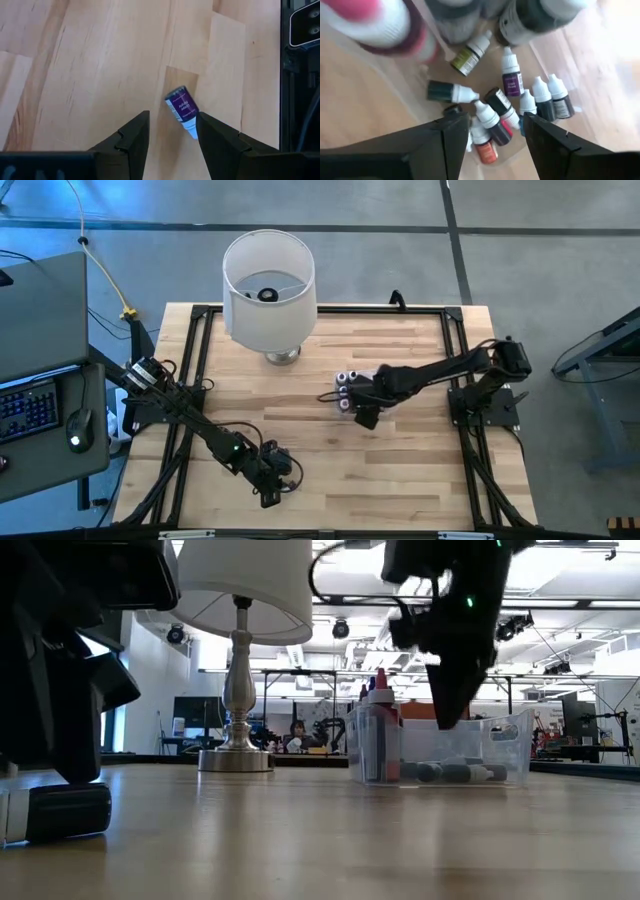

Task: Pick & Place food coloring
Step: Put the small purple food coloring bottle into the transparent bin

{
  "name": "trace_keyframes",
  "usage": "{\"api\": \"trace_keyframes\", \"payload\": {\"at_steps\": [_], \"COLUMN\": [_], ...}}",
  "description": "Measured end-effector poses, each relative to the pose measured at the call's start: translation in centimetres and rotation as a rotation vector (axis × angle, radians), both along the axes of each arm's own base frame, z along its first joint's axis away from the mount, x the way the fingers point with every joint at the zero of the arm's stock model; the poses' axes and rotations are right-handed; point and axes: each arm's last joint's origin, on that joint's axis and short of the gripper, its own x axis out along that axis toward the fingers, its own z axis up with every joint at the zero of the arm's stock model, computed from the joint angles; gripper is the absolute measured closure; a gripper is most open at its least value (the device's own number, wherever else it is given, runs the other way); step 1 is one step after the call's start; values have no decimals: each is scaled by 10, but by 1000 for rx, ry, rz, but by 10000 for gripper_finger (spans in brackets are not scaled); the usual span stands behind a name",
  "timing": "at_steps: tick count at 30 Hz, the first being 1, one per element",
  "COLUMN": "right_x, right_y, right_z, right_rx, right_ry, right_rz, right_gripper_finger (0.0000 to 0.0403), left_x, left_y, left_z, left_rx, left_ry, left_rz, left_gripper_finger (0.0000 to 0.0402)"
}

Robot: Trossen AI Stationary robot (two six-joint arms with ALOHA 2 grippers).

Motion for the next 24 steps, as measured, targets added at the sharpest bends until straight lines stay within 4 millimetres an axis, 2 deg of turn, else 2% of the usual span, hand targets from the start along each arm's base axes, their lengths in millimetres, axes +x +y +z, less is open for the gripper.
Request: {"api": "trace_keyframes", "payload": {"at_steps": [6,11,24], "right_x": [13,23,26], "right_y": [3,5,5], "right_z": [37,57,61], "right_rx": [50,93,94], "right_ry": [-59,-139,-165], "right_rz": [-36,-30,-26], "right_gripper_finger": [221,221,221], "left_x": [1,6,9], "left_y": [-1,-5,-6], "left_z": [1,-2,-22], "left_rx": [-9,-32,40], "left_ry": [-13,-48,-27], "left_rz": [3,3,1], "left_gripper_finger": [241,241,241]}}
